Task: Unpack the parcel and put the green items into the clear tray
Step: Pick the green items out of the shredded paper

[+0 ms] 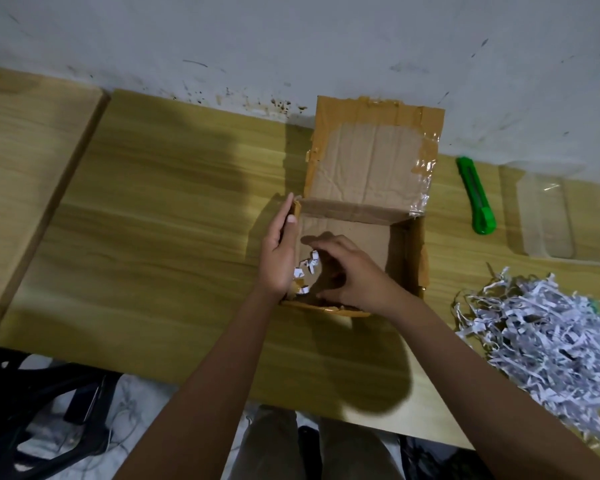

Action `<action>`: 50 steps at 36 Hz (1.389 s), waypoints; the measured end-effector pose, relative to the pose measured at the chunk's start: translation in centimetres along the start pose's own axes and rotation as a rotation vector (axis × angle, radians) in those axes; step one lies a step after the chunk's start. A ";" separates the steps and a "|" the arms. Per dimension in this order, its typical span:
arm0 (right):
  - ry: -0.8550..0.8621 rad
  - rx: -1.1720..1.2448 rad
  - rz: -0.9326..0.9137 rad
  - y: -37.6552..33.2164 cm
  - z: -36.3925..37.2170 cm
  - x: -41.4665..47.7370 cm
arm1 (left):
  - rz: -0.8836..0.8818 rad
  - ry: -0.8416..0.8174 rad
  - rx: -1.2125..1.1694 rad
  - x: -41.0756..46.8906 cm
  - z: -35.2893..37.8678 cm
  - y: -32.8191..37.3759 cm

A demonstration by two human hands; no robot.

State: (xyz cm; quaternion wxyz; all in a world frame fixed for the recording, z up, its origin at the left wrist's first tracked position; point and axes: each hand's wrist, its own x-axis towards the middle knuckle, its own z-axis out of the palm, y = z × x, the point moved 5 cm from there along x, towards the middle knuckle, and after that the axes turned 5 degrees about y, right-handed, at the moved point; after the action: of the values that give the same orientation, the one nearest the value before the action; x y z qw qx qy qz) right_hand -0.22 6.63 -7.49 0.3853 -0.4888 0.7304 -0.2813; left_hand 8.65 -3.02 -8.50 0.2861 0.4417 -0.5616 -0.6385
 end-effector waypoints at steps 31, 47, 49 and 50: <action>-0.070 -0.043 -0.330 -2.0 3.1 2.2 | 0.044 0.014 0.058 0.1 0.0 -0.1; 0.246 -0.036 -0.193 -0.1 -0.1 1.7 | 0.050 -0.019 0.215 0.0 -0.2 0.6; 0.299 -0.036 -0.156 0.2 -0.7 1.6 | 0.059 -0.014 0.223 0.0 -0.2 0.7; 0.322 -0.032 -0.144 0.3 -0.9 1.5 | 0.063 -0.012 0.224 0.0 -0.2 0.8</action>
State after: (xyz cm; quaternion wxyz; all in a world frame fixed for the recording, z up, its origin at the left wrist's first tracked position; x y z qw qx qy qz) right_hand -1.45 5.33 -7.64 0.2341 -0.4946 0.7502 -0.3712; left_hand 8.75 -3.31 -7.75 0.2513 0.4491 -0.6447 -0.5653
